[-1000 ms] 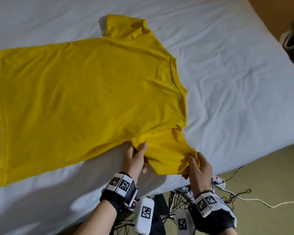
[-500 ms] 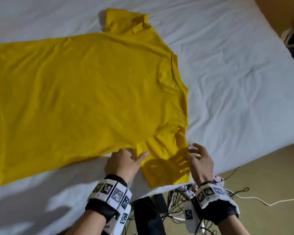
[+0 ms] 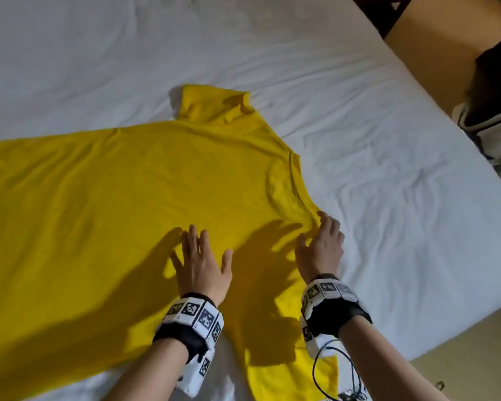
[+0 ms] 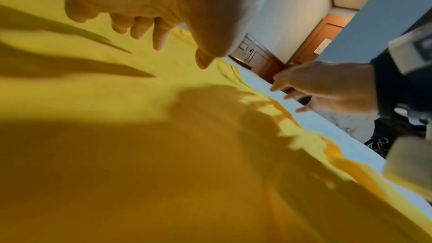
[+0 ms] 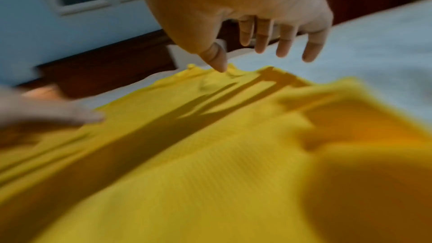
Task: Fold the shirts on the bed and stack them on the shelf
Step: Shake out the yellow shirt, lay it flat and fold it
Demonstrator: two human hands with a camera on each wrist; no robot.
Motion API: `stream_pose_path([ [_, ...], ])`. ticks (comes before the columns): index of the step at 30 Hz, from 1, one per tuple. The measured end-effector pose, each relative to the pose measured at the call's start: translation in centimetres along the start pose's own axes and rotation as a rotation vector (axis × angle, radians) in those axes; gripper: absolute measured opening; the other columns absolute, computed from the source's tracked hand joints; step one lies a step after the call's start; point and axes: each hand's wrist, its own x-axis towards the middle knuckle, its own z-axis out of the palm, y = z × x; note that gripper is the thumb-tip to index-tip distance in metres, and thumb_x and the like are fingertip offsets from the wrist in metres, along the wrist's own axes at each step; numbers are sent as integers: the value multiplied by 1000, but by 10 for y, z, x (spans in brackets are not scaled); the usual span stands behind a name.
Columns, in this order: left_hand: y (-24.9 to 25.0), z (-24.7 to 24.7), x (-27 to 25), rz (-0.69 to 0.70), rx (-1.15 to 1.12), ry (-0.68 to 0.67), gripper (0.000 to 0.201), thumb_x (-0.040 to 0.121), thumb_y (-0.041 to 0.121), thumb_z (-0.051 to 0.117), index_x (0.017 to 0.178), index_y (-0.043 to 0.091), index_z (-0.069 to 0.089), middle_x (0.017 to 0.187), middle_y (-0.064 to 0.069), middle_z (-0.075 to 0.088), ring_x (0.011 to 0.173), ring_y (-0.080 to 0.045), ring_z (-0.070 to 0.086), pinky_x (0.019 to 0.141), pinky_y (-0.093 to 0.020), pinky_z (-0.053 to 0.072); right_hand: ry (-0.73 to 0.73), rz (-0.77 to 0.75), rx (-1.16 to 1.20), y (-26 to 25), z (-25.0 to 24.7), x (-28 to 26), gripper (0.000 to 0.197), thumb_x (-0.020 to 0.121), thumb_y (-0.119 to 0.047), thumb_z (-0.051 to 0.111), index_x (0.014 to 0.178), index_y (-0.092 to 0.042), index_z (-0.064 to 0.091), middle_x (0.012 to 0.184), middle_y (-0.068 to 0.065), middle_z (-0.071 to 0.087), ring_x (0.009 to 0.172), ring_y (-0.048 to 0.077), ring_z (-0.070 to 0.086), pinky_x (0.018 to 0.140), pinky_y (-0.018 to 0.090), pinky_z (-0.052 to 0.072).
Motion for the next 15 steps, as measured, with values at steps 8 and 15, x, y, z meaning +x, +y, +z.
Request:
stream_pose_path([
  [8, 16, -21, 115, 73, 23, -42, 72, 100, 52, 26, 155, 21, -10, 160, 2, -23, 149, -19, -14, 122, -43, -4, -470, -450, -357, -65, 62, 81, 64, 102, -53, 18, 153, -28, -10, 160, -9, -20, 145, 11, -23, 113, 61, -16],
  [15, 14, -41, 135, 41, 81, -64, 69, 99, 53, 30, 155, 21, 6, 163, 0, -6, 149, -23, 7, 120, -44, 15, -326, -484, -214, -85, 55, 106, 69, 97, -56, 12, 153, -25, -14, 157, -9, -25, 145, 18, -25, 112, 61, -18],
])
